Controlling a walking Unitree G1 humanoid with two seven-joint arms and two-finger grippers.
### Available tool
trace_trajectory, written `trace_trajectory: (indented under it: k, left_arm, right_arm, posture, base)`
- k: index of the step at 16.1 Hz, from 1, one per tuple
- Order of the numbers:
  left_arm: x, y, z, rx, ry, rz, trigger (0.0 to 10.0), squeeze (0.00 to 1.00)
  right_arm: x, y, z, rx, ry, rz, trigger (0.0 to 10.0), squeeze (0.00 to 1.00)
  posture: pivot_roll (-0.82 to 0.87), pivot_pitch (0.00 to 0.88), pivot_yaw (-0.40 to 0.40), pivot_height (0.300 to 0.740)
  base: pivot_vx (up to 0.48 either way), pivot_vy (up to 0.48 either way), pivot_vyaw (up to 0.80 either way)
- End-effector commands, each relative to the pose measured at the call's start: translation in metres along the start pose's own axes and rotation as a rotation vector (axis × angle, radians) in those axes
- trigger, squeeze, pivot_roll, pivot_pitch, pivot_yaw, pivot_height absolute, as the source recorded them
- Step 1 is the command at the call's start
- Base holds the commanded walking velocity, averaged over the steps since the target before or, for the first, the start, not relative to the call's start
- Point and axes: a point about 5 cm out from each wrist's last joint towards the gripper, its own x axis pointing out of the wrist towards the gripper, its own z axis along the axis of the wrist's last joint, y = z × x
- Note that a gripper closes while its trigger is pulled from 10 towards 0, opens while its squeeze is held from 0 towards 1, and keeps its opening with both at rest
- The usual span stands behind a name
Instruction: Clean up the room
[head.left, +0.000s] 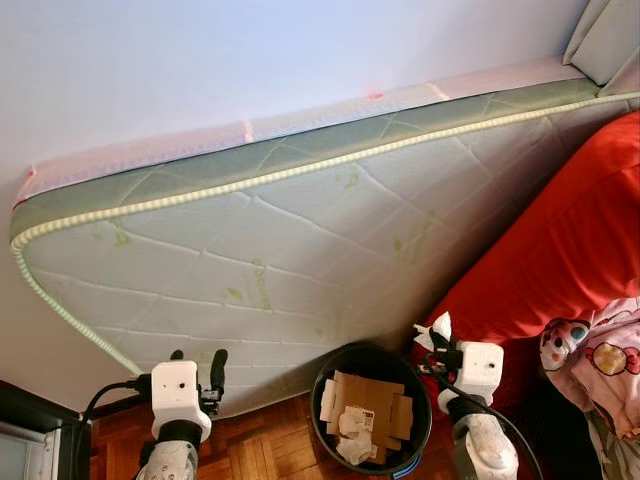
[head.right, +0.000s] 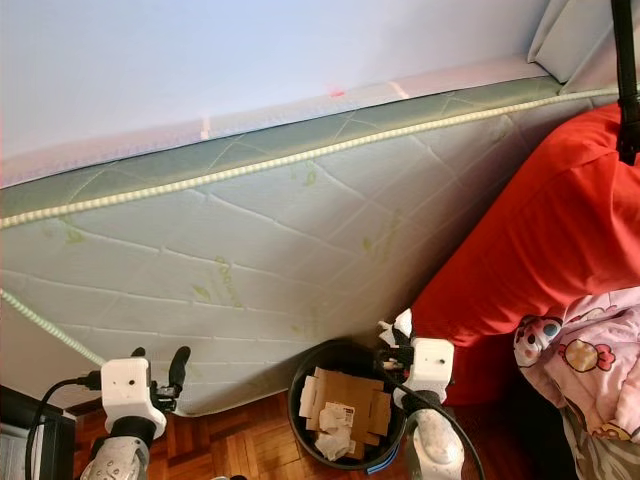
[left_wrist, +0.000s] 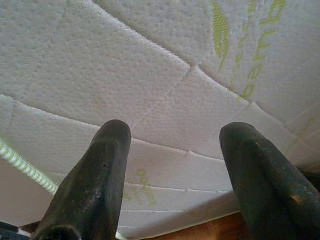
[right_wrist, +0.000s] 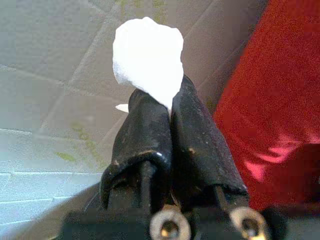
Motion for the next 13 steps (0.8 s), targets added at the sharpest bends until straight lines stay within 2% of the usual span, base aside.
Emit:
trace_trajectory:
  k: [1, 7, 13]
  left_arm:
    - [0.0003, 0.0009, -0.0017, -0.013, 0.018, -0.003, 10.0, 0.00]
    - [0.0075, 0.0048, 0.0038, -0.010, 0.006, 0.008, 10.0, 0.00]
    - [0.0099, 0.0036, 0.0056, -0.019, 0.006, 0.013, 10.0, 0.00]
  right_arm:
    - [-0.0010, -0.0003, -0.0053, -0.004, 0.051, 0.000, 10.0, 0.00]
    - [0.0017, 0.0064, -0.0033, -0.021, 0.053, 0.044, 10.0, 0.00]
    - [0.0054, 0.0095, -0.0075, -0.018, 0.093, 0.055, 10.0, 0.00]
  posture:
    - [-0.05, 0.139, 0.005, 0.731]
    - [-0.04, 0.211, -0.003, 0.676]
    - [-0.02, 0.245, -0.011, 0.676]
  base:
    - [0.000, 0.000, 0.00]
    - [0.000, 0.000, 0.00]
    - [0.000, 0.000, 0.00]
